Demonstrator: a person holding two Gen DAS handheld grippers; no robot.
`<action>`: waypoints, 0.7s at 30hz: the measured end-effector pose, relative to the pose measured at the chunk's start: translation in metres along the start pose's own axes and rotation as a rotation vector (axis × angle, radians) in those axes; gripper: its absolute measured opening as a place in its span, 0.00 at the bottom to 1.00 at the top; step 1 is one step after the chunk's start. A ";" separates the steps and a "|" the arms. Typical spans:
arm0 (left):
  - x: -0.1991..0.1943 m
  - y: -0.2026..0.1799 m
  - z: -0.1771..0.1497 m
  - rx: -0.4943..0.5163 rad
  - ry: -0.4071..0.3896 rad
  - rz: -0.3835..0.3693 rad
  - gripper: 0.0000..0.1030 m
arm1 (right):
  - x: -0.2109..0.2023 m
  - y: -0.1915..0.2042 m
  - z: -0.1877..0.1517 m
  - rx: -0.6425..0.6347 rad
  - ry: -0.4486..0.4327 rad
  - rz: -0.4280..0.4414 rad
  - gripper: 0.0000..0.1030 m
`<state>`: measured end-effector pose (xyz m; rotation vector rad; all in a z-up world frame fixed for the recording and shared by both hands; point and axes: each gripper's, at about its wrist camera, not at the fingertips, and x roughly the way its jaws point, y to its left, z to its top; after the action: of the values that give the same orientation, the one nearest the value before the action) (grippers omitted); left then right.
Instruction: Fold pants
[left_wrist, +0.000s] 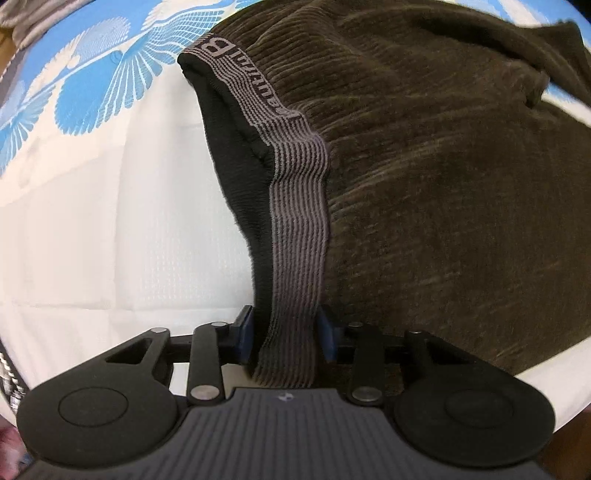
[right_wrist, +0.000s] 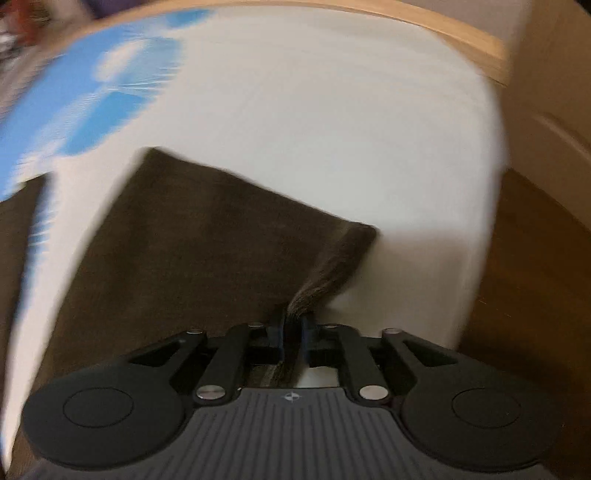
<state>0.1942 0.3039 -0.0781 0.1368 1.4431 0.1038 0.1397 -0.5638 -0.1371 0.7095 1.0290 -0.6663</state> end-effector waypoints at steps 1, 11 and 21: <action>0.001 0.000 -0.003 0.001 0.006 -0.001 0.34 | 0.000 0.007 0.001 -0.047 -0.011 0.001 0.13; -0.005 0.006 -0.012 -0.037 -0.023 -0.044 0.38 | -0.002 0.009 -0.004 -0.044 0.001 -0.062 0.24; 0.004 0.029 -0.001 -0.215 -0.082 -0.189 0.58 | 0.006 0.038 -0.019 -0.138 0.054 -0.015 0.42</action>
<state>0.1939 0.3328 -0.0777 -0.1696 1.3470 0.0961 0.1614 -0.5267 -0.1418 0.6027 1.1192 -0.5853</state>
